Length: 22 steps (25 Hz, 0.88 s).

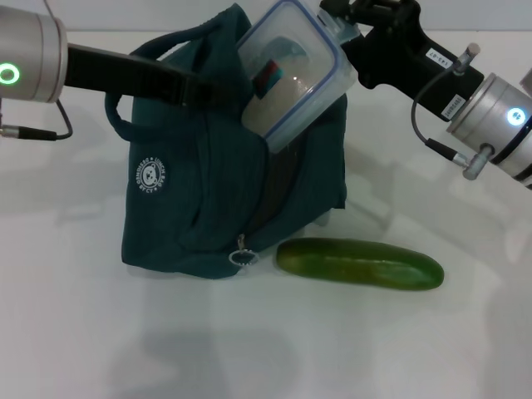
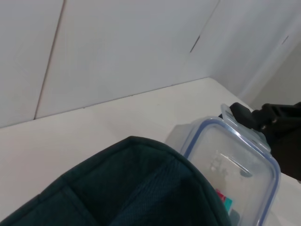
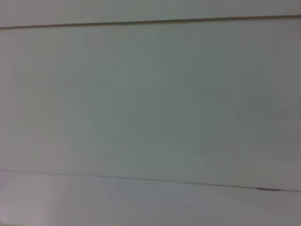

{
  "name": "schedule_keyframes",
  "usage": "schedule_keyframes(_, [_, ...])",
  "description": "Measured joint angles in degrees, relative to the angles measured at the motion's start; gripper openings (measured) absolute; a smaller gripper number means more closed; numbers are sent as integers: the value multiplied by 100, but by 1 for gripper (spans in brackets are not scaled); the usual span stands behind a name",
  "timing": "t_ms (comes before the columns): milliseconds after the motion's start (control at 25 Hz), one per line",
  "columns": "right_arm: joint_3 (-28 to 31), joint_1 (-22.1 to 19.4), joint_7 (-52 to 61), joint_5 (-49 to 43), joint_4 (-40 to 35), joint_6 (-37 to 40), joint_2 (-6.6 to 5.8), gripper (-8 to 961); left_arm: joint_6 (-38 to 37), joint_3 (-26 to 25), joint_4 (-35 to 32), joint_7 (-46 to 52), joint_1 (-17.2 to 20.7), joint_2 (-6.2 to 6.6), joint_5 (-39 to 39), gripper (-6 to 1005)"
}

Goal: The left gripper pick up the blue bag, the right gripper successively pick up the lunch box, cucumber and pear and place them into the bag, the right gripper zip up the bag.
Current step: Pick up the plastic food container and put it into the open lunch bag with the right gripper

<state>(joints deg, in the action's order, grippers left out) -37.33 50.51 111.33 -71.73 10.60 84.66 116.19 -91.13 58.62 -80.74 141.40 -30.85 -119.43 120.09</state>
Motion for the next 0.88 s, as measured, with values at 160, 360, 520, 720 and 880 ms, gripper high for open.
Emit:
schedule_keyframes(160, [239, 9, -48, -147, 35, -15, 0, 114, -1, 0, 3, -45, 5, -2, -4, 39])
schedule_keyframes(360, [327, 22, -41, -218, 37, -20, 0, 114, -1, 1, 6, -48, 10, -2, -4, 39])
schedule_keyframes(520, [328, 11, 16, -198, 10, 28, 0, 241, -2, 1, 6, -47, 10, -1, -4, 39])
schedule_keyframes(720, [437, -156, 31, -191, -130, 187, 0, 541, 0, -2, 6, -46, 8, -1, -4, 40])
schedule_keyframes(880, [465, -465, 18, -175, -571, 408, -1, 629, 43, -15, 6, -49, 13, -2, -4, 40])
